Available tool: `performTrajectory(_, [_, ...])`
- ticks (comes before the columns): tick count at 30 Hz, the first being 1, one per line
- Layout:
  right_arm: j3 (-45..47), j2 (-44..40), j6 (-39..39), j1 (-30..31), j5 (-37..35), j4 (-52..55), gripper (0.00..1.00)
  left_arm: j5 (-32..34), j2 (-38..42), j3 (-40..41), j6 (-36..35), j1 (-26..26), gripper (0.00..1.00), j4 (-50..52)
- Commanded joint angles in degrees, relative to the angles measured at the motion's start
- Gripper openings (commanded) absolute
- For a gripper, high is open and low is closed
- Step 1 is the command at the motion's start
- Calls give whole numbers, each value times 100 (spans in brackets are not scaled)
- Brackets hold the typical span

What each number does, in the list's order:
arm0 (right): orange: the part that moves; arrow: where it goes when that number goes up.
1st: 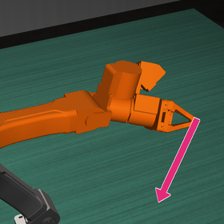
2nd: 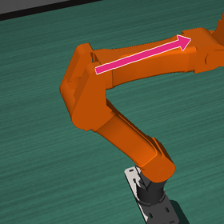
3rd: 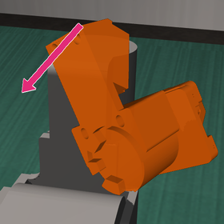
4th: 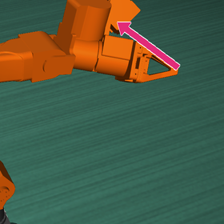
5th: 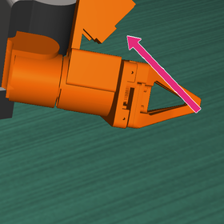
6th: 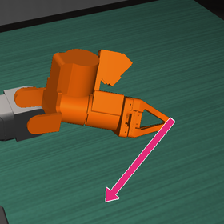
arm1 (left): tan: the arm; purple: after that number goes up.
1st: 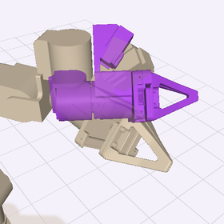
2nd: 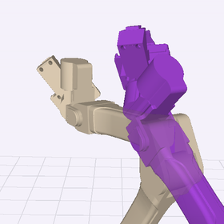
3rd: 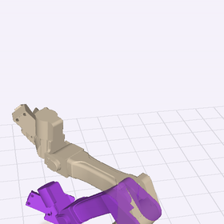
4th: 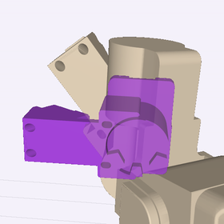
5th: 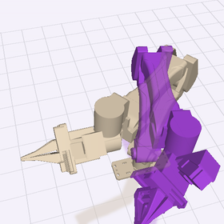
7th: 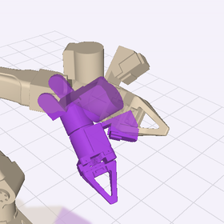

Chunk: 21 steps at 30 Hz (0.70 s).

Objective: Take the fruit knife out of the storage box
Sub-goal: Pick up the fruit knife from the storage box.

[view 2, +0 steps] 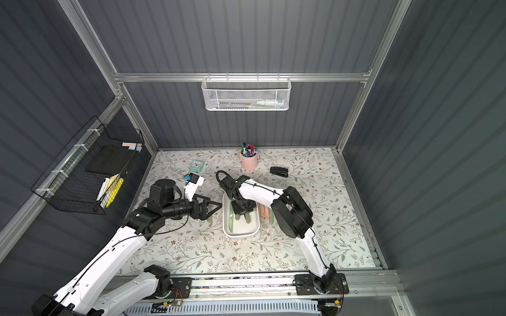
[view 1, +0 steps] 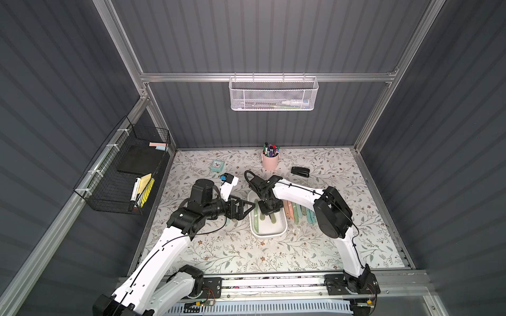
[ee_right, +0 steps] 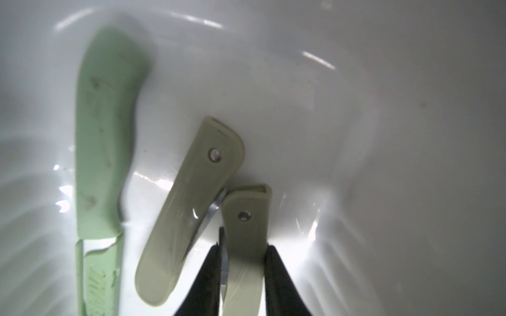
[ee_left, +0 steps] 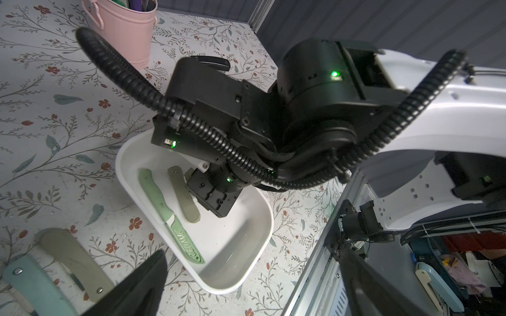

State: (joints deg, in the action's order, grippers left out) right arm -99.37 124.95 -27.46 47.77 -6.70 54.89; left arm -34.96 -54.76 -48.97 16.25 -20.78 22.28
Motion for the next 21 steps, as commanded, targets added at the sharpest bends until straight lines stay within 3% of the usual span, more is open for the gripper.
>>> performTrajectory(1, [2,-443,-99,-8,-173,41,24,-64,89,72,-105,20,99,-110])
performTrajectory(12, [262,-1367,-143,-421,38,18,23,-29,-149,3,-132,18,99,39])
performTrajectory(21, [1466,-2366,15,-1607,86,-118,24,-480,-706,-104,50,12,99,-110])
